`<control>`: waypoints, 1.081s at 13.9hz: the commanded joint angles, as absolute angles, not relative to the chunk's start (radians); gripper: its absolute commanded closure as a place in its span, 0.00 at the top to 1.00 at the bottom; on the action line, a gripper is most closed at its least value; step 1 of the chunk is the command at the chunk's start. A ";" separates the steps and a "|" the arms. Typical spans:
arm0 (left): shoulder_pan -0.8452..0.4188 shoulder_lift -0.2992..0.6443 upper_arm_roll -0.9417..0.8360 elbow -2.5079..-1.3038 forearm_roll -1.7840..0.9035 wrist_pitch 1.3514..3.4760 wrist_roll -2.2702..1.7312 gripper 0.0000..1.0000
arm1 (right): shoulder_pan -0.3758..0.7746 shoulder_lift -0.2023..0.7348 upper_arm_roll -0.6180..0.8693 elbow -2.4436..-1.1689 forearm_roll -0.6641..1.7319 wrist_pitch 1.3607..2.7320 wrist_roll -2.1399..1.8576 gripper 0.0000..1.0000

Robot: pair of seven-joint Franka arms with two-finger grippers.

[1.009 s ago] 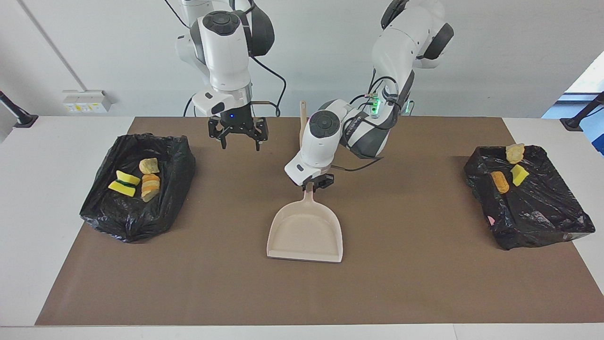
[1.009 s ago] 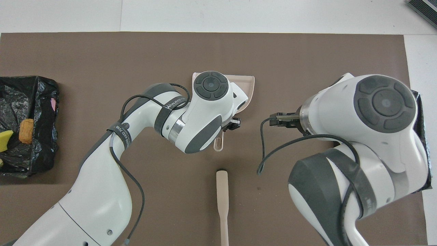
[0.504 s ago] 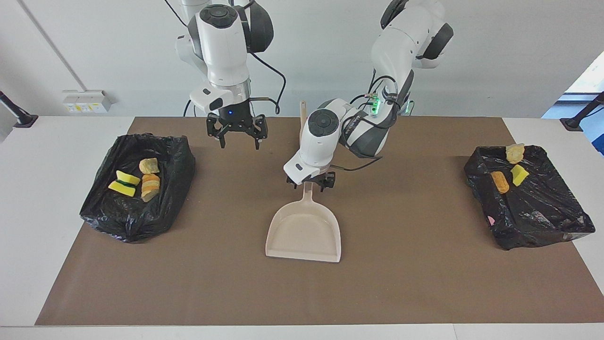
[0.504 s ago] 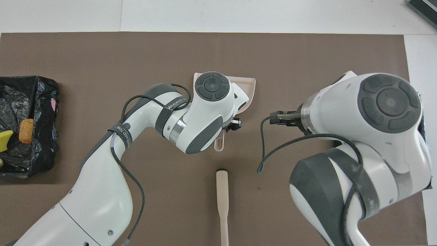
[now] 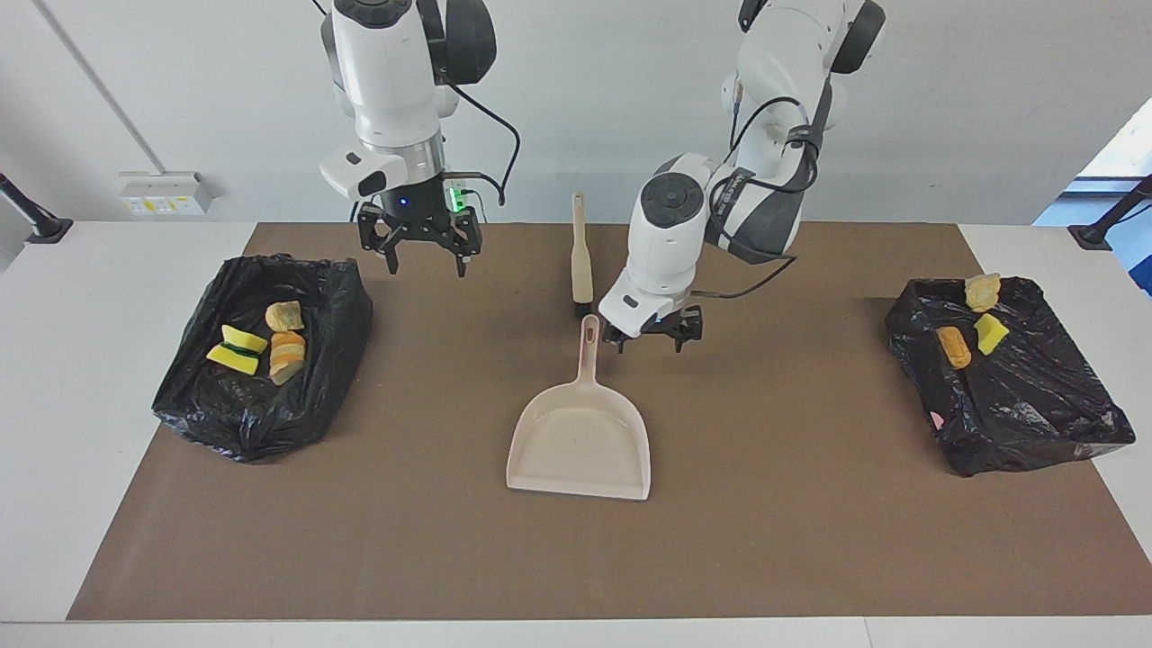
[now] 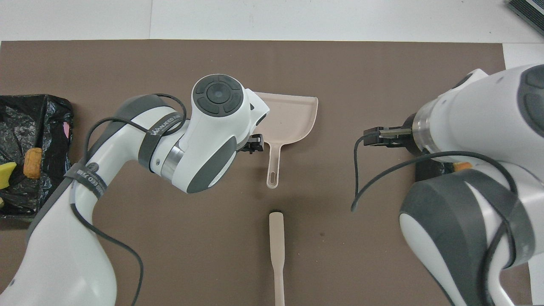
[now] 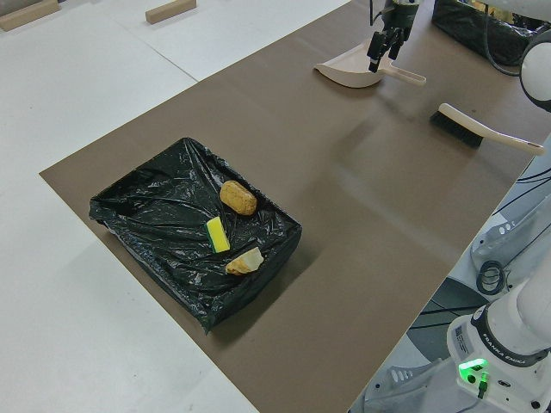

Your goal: Sweep and dump trash in bin

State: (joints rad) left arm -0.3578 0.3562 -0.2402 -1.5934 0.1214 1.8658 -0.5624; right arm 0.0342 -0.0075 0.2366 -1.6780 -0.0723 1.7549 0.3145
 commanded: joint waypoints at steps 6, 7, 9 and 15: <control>-0.281 -0.066 -0.034 -1.864 0.089 1.725 -0.189 1.00 | 0.072 -0.009 0.040 -1.533 -0.061 1.547 0.128 1.00; -0.281 -0.092 -0.011 -1.861 0.089 1.711 -0.167 1.00 | 0.066 -0.009 0.025 -1.514 -0.061 1.522 0.106 1.00; -0.279 -0.123 0.041 -1.830 0.089 1.700 -0.088 1.00 | 0.052 -0.011 0.017 -1.491 -0.064 1.480 0.065 1.00; -0.118 -0.010 0.026 -1.440 0.029 1.378 0.083 1.00 | 0.011 -0.075 -0.017 -1.552 0.003 1.465 0.046 1.00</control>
State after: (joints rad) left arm -0.1606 -0.1042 0.0506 -1.5932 0.0562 1.4793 0.0578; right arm 0.0191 -0.0517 -0.0207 -1.5167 -0.0201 1.4721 0.0737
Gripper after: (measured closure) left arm 0.000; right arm 0.000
